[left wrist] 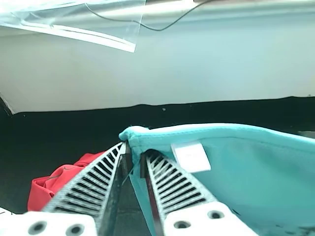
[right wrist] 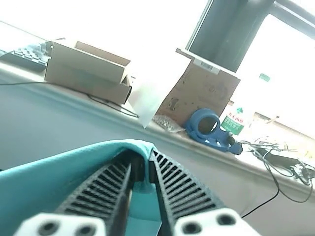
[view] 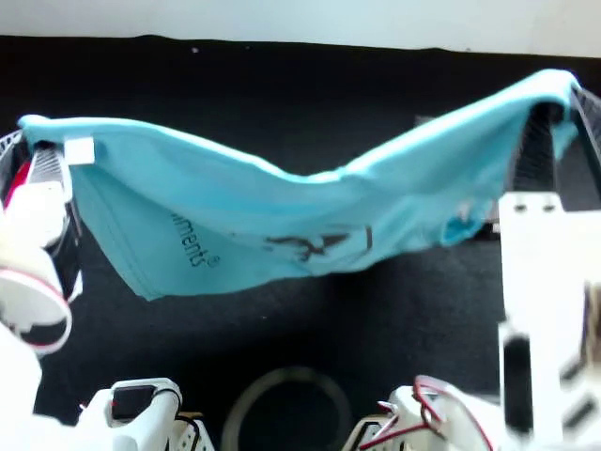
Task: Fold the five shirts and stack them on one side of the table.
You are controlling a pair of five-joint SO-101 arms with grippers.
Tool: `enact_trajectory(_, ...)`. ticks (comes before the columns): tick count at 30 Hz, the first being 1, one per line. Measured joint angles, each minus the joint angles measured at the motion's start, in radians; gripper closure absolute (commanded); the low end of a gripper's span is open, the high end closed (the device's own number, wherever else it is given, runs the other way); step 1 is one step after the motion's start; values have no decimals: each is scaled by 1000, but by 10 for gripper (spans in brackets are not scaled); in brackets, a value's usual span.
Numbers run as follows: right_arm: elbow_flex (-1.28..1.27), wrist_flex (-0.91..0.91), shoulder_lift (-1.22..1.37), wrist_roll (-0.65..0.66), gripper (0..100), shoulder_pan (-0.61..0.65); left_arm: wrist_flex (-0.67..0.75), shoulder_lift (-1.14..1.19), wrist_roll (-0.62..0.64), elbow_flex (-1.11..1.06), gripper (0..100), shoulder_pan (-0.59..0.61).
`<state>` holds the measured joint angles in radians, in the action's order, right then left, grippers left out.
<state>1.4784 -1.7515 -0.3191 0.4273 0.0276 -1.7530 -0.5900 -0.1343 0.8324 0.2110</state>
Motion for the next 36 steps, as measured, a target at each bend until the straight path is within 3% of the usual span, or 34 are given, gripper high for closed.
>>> enact_trajectory(23, 14, -2, -192, 0, 992, 0, 0, -299, 0, -272, 990, 144)
enact_trajectory(36, -8, -2, -212, 0, 992, 2, 0, -419, 0, -397, 990, 146)
